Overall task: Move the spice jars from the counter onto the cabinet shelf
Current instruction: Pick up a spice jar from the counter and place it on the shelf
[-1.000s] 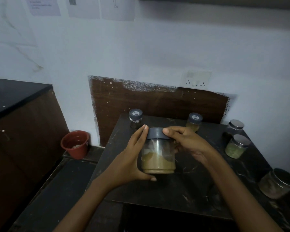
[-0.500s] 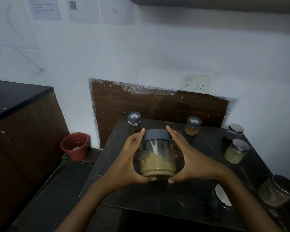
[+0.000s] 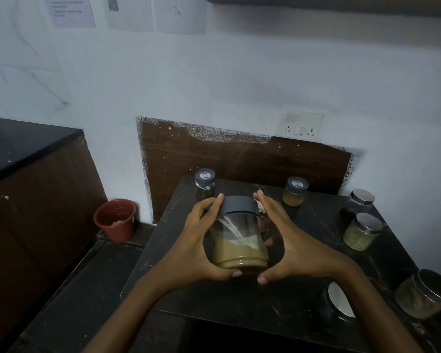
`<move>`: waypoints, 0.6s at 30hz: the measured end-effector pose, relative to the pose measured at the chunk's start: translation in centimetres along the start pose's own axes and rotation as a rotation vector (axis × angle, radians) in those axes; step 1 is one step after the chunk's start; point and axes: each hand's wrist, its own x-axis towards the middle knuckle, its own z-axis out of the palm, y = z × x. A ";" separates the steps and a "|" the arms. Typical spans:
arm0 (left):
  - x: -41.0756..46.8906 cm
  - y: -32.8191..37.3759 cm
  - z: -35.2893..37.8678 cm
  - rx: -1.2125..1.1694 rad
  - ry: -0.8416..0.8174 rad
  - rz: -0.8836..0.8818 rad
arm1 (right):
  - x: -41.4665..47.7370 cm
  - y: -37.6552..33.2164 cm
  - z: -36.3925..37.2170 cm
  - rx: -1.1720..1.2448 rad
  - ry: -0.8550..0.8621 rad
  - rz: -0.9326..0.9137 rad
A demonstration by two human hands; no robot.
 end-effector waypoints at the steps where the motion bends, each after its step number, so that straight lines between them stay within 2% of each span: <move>1: -0.1 0.0 0.0 -0.042 -0.006 -0.007 | -0.1 0.1 0.0 0.006 -0.008 0.004; 3: -0.2 0.0 -0.1 -0.078 -0.041 -0.017 | -0.1 0.1 0.1 0.014 -0.001 0.007; 6: 0.0 0.2 0.0 -0.005 -0.100 -0.014 | 0.0 0.2 0.5 -0.005 0.038 -0.001; 10: 0.4 0.8 0.3 0.103 -0.058 0.033 | -0.1 0.0 0.5 -0.011 0.041 -0.008; 15: -0.2 0.9 0.3 -0.133 0.013 -0.004 | -0.8 0.3 -0.1 0.054 0.014 -0.014; 18: -0.4 1.0 0.2 -0.158 -0.018 -0.020 | -1.1 0.3 0.1 0.092 0.025 0.010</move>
